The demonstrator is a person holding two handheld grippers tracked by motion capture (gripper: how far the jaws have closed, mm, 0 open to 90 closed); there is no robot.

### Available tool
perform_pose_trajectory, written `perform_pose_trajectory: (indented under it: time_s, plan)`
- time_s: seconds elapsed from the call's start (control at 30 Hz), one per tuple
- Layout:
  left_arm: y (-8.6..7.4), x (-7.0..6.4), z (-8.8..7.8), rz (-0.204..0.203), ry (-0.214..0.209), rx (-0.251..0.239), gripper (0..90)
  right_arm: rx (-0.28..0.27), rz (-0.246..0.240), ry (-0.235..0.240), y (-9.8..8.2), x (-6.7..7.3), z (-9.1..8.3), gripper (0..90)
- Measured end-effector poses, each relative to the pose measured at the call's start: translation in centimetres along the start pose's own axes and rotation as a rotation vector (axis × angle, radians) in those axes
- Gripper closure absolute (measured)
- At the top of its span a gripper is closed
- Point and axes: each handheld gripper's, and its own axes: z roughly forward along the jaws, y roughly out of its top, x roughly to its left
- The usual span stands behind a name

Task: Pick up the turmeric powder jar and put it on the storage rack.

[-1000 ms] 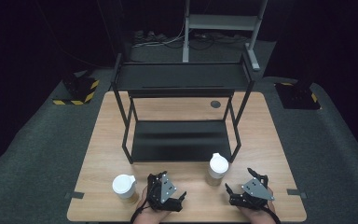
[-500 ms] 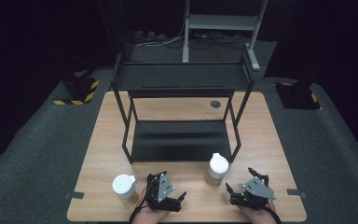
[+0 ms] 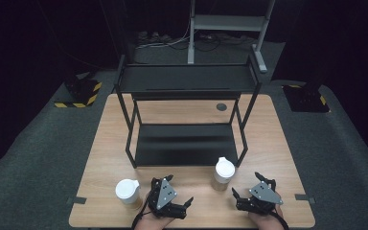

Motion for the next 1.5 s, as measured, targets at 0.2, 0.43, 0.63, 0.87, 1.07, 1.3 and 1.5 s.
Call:
perform_pose_trajectory:
  time_s: [0.2, 0.43, 0.63, 0.87, 1.07, 1.3, 1.5]
  plan:
    - [0.8, -0.4, -1.1, 0.015, -0.012, -0.024, 0.5, 0.0, 0.003, 0.001, 0.0, 0.0, 0.0, 0.0]
    - [1.4, -0.6, -2.2, 0.023, -0.022, -0.062, 0.5, -0.002, 0.009, 0.003, -0.1, -0.1, 0.0, 0.0]
    - [1.8, -0.6, -3.1, 0.025, -0.025, -0.081, 0.5, -0.003, 0.007, 0.004, -0.1, -0.1, 0.0, 0.0]
    - [1.9, -0.2, -4.2, 0.022, -0.024, -0.107, 0.4, -0.003, 0.006, 0.002, -0.1, -0.1, 0.0, 0.0]
    - [1.9, 0.0, -5.1, 0.019, -0.011, -0.124, 0.4, -0.004, 0.006, 0.002, -0.1, -0.1, 0.0, 0.0]
    - [1.8, 0.5, -6.4, 0.014, 0.008, -0.132, 0.5, -0.003, 0.006, 0.002, -0.1, -0.1, 0.0, 0.0]
    - [1.4, 1.0, -7.7, 0.01, 0.045, -0.137, 0.4, -0.003, 0.007, 0.001, -0.1, -0.1, 0.0, 0.0]
